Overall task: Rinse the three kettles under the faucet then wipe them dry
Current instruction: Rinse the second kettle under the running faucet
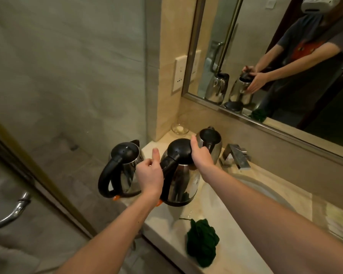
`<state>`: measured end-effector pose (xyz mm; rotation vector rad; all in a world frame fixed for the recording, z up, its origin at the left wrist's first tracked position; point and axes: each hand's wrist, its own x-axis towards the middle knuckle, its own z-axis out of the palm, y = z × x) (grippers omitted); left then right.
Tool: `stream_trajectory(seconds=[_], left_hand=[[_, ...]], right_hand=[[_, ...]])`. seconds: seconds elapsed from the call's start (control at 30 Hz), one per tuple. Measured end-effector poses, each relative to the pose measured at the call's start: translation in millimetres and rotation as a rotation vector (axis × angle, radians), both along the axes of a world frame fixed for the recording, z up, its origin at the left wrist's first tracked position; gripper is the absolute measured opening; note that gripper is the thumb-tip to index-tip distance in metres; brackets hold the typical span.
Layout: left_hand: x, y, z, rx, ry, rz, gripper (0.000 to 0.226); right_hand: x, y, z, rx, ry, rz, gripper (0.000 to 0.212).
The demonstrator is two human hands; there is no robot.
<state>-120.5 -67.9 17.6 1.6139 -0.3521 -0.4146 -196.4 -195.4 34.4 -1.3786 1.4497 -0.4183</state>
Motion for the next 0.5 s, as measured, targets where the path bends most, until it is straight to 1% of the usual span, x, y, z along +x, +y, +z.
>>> stream_trajectory(seconds=[0.13, 0.23, 0.5], left_hand=[[9, -3, -7, -0.005, 0.004, 0.042, 0.057], [13, -8, -11, -0.012, 0.013, 0.08, 0.057], [26, -35, -29, 0.009, 0.046, 0.12, 0.058]], right_hand=[[9, -5, -17, 0.065, -0.019, 0.022, 0.081], [17, -12, -26, 0.093, -0.077, 0.014, 0.08], [37, -43, -45, 0.203, -0.248, -0.03, 0.06]])
